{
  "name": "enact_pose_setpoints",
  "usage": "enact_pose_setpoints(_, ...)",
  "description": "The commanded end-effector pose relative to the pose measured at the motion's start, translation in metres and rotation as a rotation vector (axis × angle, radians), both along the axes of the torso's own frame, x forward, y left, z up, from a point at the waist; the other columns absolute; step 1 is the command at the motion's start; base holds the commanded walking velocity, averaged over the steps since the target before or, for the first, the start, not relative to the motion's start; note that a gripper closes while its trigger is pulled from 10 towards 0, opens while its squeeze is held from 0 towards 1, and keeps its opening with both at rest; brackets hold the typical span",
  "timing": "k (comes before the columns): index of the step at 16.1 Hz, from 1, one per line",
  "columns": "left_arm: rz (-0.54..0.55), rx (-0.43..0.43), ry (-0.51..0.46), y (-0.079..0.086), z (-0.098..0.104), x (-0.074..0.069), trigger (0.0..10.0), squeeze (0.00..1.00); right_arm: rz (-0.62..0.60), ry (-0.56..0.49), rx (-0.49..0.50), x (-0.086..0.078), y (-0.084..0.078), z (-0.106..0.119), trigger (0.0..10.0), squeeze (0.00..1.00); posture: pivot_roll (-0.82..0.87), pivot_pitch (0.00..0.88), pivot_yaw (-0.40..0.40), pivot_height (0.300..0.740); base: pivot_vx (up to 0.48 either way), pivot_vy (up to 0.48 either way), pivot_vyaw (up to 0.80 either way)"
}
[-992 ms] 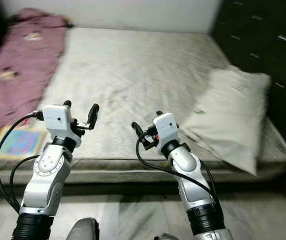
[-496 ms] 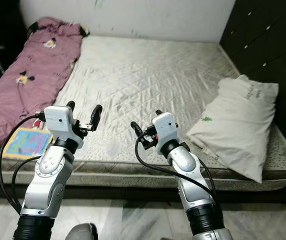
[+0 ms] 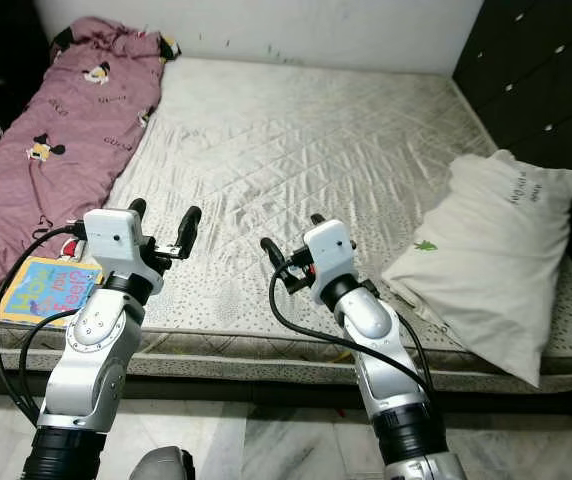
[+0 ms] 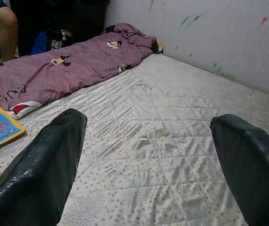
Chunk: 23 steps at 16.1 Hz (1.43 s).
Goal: Clean up the room
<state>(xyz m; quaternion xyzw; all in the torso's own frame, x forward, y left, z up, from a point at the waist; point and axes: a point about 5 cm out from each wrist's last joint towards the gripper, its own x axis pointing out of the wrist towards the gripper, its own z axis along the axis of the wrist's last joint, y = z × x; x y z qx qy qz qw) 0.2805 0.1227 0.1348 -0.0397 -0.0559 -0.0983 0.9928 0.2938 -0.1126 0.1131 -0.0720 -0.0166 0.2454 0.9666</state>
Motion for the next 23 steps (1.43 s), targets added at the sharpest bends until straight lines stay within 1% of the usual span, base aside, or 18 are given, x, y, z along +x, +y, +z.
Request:
enact_pose_setpoints(1, 0.014, 0.005, 0.014, -0.0009, -0.0005, 0.0018, 10.0, 0.0, -0.009, -0.031, -0.003, 0.0017, -0.003, 0.0063, 10.0, 0.0, 0.01, 0.0, -0.047, 0.74, 0.0, 0.0, 0.0)
enact_pose_setpoints(5, 0.061, 0.016, 0.031, 0.0025, -0.002, 0.0044, 10.0, 0.0, -0.022, -0.038, -0.003, 0.0027, -0.007, 0.0077, 10.0, 0.0, 0.01, 0.0, -0.044, 0.74, 0.0, 0.0, 0.0)
enact_pose_setpoints(8, 0.06, 0.019, 0.024, 0.0026, -0.0014, 0.0055, 10.0, 0.0, -0.065, -0.031, 0.03, 0.0051, -0.0097, 0.008, 10.0, 0.0, 0.01, 0.0, -0.037, 0.74, 0.0, 0.0, 0.0)
enact_pose_setpoints(12, 0.06, 0.024, 0.021, 0.0024, -0.0007, 0.0068, 10.0, 0.0, -0.059, -0.032, 0.025, 0.0062, -0.0079, 0.0078, 10.0, 0.0, 0.0, 0.0, -0.036, 0.74, 0.0, 0.0, 0.0)
enact_pose_setpoints(15, 0.041, 0.019, 0.001, 0.0023, 0.0019, 0.0063, 10.0, 0.0, -0.056, -0.05, 0.02, 0.0064, -0.0063, 0.01, 10.0, 0.0, 0.01, 0.0, -0.034, 0.74, 0.0, 0.0, 0.0)
enact_pose_setpoints(18, 0.031, 0.013, -0.006, 0.0028, 0.0024, 0.0057, 10.0, 0.0, -0.066, -0.063, 0.028, 0.0068, -0.0073, 0.0122, 10.0, 0.0, 0.0, 0.0, -0.032, 0.74, 0.419, 0.0, 0.58)
enact_pose_setpoints(23, 0.021, 0.01, -0.008, 0.0016, 0.0024, 0.0065, 10.0, 0.0, -0.081, -0.064, 0.029, 0.0079, -0.0102, 0.012, 10.0, 0.0, 0.0, 0.0, -0.031, 0.74, 0.48, 0.0, 0.0)
